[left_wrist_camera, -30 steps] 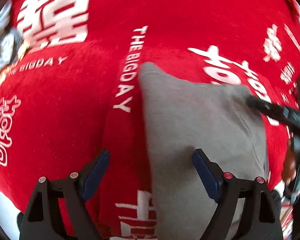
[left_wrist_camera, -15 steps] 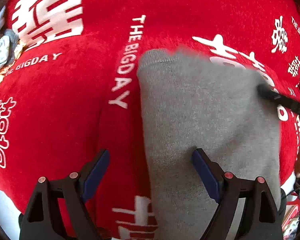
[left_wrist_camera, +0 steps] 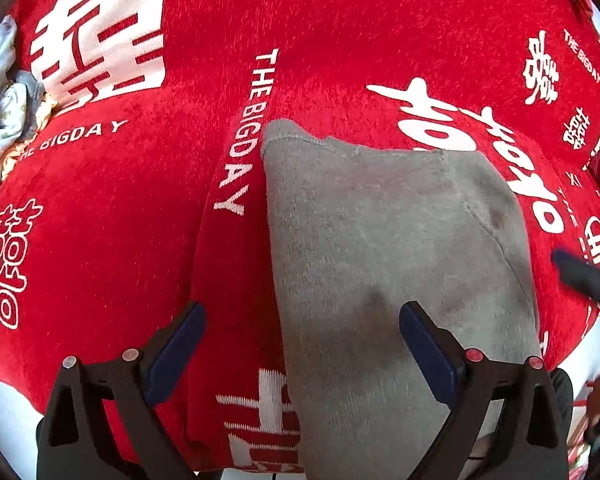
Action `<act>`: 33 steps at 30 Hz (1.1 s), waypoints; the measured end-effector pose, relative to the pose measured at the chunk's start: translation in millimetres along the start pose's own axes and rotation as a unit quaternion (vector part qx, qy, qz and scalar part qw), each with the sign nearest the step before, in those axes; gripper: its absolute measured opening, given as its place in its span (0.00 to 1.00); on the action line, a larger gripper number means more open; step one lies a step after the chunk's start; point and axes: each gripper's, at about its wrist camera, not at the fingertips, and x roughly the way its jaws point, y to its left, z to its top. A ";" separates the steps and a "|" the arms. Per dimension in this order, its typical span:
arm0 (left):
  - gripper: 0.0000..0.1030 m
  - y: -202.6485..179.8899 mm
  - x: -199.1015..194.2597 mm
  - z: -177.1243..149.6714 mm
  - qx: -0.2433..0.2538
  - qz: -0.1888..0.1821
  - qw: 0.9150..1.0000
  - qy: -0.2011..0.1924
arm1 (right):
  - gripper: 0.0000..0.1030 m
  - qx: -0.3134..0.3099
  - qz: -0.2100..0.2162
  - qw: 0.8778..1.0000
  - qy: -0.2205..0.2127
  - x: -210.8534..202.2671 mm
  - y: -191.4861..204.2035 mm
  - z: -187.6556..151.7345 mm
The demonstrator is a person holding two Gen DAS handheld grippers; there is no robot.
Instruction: Fold small clothes
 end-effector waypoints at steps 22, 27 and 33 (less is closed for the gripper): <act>0.95 -4.1 -5.9 -25.9 0.011 0.000 1.000 0.013 | 0.09 0.022 0.073 0.997 0.007 21.4 2.9 -17.0; 0.95 -15.7 3.9 -26.4 0.030 -0.007 0.999 0.029 | 0.09 0.072 0.075 0.994 0.029 35.9 -42.6 -29.8; 0.95 -19.8 4.4 -26.3 0.038 -0.005 0.999 0.034 | 0.33 0.075 0.065 0.995 0.008 26.4 -35.9 -31.9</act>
